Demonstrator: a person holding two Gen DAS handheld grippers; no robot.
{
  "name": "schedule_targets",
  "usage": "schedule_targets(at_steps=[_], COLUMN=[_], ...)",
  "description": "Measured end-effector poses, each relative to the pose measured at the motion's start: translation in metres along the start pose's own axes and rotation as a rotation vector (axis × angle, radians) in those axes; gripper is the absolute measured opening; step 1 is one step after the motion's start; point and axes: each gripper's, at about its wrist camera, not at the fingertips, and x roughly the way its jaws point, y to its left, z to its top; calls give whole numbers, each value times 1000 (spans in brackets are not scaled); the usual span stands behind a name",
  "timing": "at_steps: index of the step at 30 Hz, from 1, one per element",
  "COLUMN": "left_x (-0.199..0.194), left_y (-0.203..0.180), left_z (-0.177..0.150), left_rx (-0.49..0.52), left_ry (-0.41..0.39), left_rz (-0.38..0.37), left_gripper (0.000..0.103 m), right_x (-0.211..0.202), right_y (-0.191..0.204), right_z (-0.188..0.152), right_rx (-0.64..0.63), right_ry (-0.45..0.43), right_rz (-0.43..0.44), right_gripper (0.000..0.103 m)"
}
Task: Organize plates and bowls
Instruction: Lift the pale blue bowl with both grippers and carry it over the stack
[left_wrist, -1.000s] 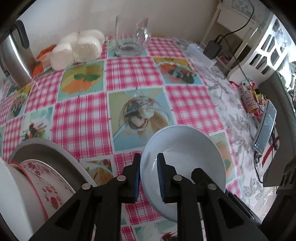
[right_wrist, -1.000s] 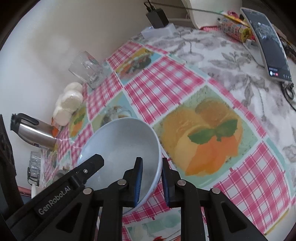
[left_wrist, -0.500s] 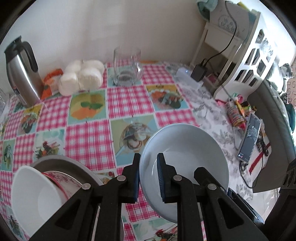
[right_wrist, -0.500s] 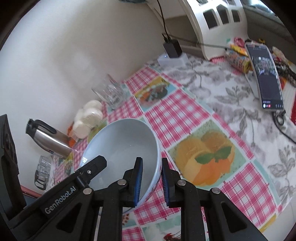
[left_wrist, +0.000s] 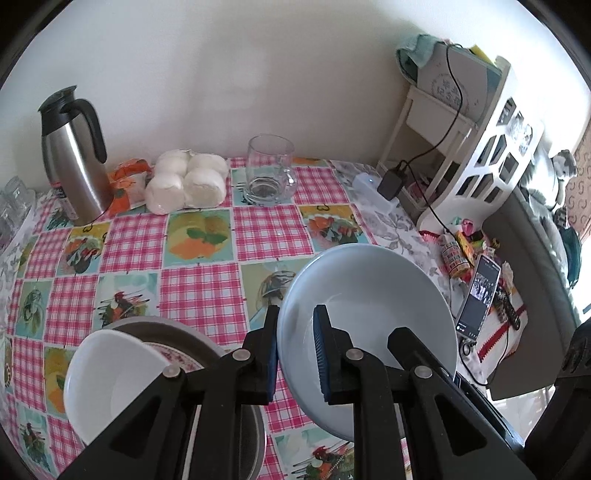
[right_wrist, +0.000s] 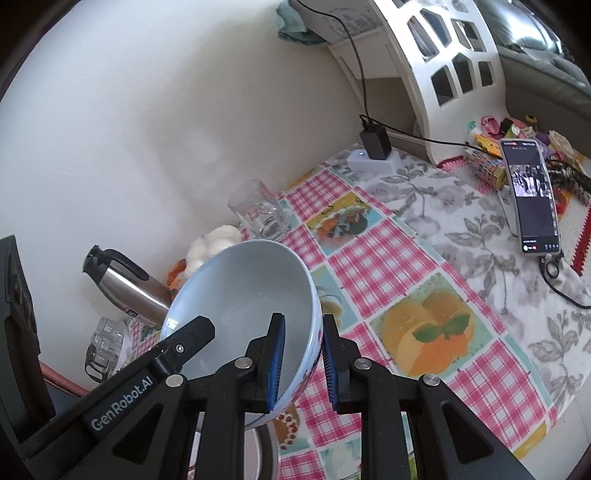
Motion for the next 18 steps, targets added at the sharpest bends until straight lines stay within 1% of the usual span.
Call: schedule_targets(at_steps=[10, 18], left_x=[-18, -33], left_y=[43, 84], left_z=[0, -1], left_rx=[-79, -141], left_ry=[-13, -27], left_rz=[-17, 8], left_gripper=[18, 18], right_x=[-2, 4], right_y=[38, 80], right_z=[-10, -27], right_rx=[-59, -127], right_ry=[-2, 7], right_rz=[26, 41], right_gripper=[21, 22])
